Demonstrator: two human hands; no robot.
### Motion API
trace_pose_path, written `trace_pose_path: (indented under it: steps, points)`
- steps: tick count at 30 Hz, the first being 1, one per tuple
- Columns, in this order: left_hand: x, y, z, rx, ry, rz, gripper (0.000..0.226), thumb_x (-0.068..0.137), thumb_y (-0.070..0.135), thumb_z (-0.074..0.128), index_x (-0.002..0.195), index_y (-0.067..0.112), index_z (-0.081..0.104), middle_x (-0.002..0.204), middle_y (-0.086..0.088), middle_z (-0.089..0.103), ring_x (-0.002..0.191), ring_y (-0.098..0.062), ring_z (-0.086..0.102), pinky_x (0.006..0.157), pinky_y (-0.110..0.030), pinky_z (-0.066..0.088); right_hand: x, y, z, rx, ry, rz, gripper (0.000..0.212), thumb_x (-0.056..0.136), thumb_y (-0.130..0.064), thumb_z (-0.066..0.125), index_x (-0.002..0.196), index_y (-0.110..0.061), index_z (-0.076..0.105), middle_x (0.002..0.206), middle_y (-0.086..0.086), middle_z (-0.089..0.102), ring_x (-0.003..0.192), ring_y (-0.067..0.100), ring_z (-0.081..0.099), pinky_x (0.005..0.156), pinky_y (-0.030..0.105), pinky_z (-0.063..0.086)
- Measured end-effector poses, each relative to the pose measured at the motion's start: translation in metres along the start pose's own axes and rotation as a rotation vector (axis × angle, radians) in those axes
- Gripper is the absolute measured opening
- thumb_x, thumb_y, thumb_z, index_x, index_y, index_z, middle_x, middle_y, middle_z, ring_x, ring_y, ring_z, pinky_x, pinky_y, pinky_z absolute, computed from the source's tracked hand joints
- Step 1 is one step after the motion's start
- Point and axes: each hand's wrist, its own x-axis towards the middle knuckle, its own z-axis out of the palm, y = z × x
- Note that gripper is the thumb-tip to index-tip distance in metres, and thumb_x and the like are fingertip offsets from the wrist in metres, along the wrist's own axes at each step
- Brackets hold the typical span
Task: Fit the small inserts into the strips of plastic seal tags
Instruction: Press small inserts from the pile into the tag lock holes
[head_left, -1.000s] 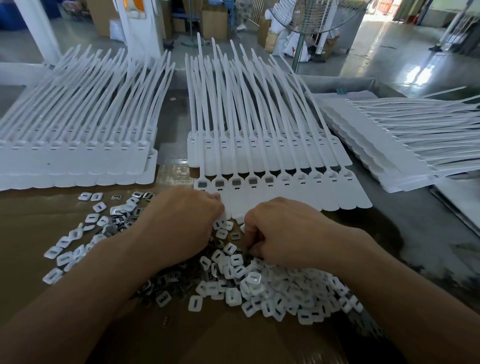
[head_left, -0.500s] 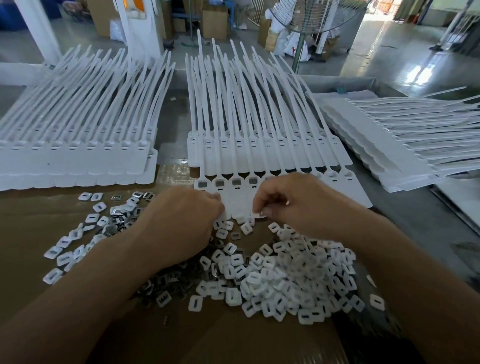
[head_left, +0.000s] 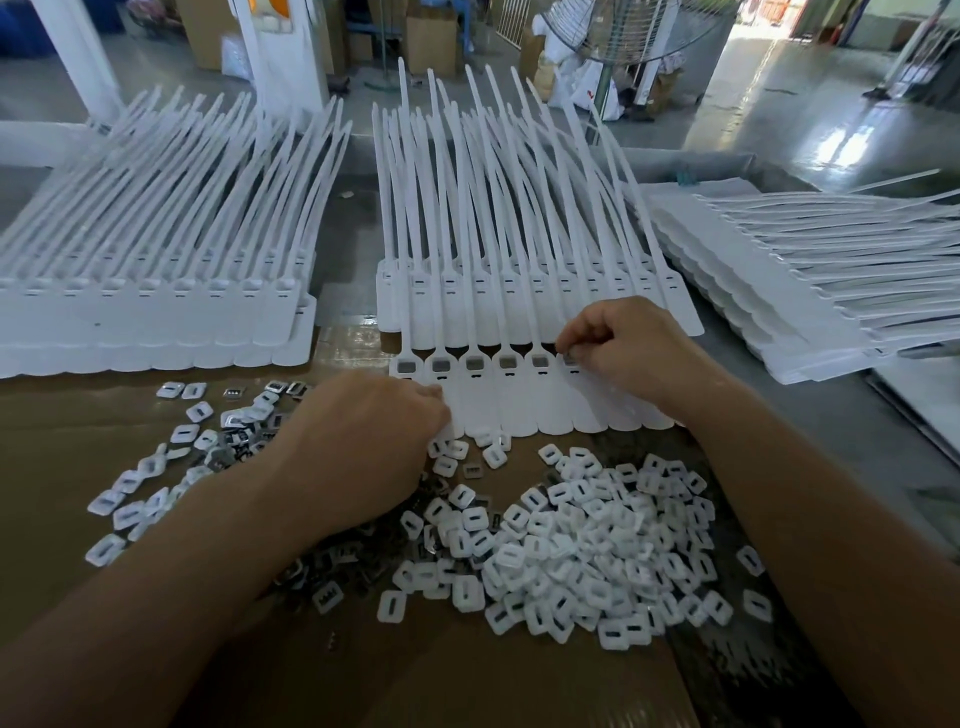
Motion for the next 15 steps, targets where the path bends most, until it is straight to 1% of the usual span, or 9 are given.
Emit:
trace_pose_path:
  steps: [2, 4, 6, 10, 13, 15]
  points:
    - [-0.0001, 0.0, -0.0008, -0.003, 0.0, -0.001, 0.039, 0.084, 0.013, 0.034, 0.115, 0.024, 0.055, 0.12, 0.01, 0.059, 0.097, -0.009, 0.06, 0.08, -0.027, 0.051, 0.0007, 0.0008, 0.0003, -0.013, -0.001, 0.008, 0.025, 0.086, -0.008, 0.06, 0.075, -0.029, 0.065, 0.068, -0.019, 0.057, 0.067, -0.007, 0.05, 0.054, 0.004, 0.034]
    - [-0.0006, 0.0001, -0.0004, -0.004, -0.001, 0.001, 0.038, 0.085, 0.013, 0.034, 0.115, 0.024, 0.055, 0.12, 0.01, 0.059, 0.096, -0.009, 0.06, 0.08, -0.027, 0.051, 0.0016, 0.0022, 0.0007, -0.023, 0.005, 0.01, 0.028, 0.086, -0.008, 0.06, 0.07, -0.031, 0.063, 0.068, -0.019, 0.057, 0.067, -0.006, 0.049, 0.056, 0.006, 0.032]
    - [0.0003, 0.0003, -0.0001, 0.001, -0.001, 0.001, 0.037, 0.085, 0.013, 0.034, 0.114, 0.024, 0.055, 0.118, 0.01, 0.06, 0.094, -0.009, 0.06, 0.079, -0.027, 0.051, 0.0016, 0.0032, 0.0012, -0.026, 0.012, 0.014, 0.03, 0.085, -0.008, 0.061, 0.068, -0.033, 0.061, 0.067, -0.02, 0.056, 0.067, -0.007, 0.049, 0.055, 0.005, 0.031]
    - [0.0021, 0.0009, 0.0002, 0.009, 0.004, 0.001, 0.037, 0.085, 0.013, 0.034, 0.114, 0.024, 0.054, 0.117, 0.011, 0.06, 0.093, -0.009, 0.06, 0.08, -0.027, 0.051, -0.0001, 0.004, 0.0035, -0.037, 0.041, 0.015, 0.03, 0.083, -0.008, 0.063, 0.068, -0.034, 0.059, 0.065, -0.019, 0.053, 0.064, -0.006, 0.047, 0.047, 0.0, 0.03]
    - [-0.0028, 0.0007, 0.0004, -0.002, -0.005, -0.001, 0.038, 0.084, 0.013, 0.035, 0.115, 0.024, 0.054, 0.12, 0.011, 0.059, 0.096, -0.01, 0.06, 0.08, -0.027, 0.051, -0.0004, 0.0047, 0.0055, -0.039, 0.079, 0.014, 0.022, 0.082, -0.012, 0.066, 0.072, -0.031, 0.06, 0.068, -0.018, 0.054, 0.066, -0.005, 0.048, 0.053, 0.007, 0.031]
    - [-0.0041, 0.0013, -0.0002, -0.005, -0.005, -0.003, 0.038, 0.084, 0.013, 0.035, 0.115, 0.024, 0.054, 0.12, 0.011, 0.059, 0.096, -0.01, 0.06, 0.081, -0.027, 0.051, -0.0013, 0.0056, 0.0061, -0.034, 0.093, 0.017, 0.017, 0.081, -0.014, 0.068, 0.074, -0.028, 0.062, 0.069, -0.017, 0.054, 0.067, -0.005, 0.048, 0.054, 0.009, 0.031]
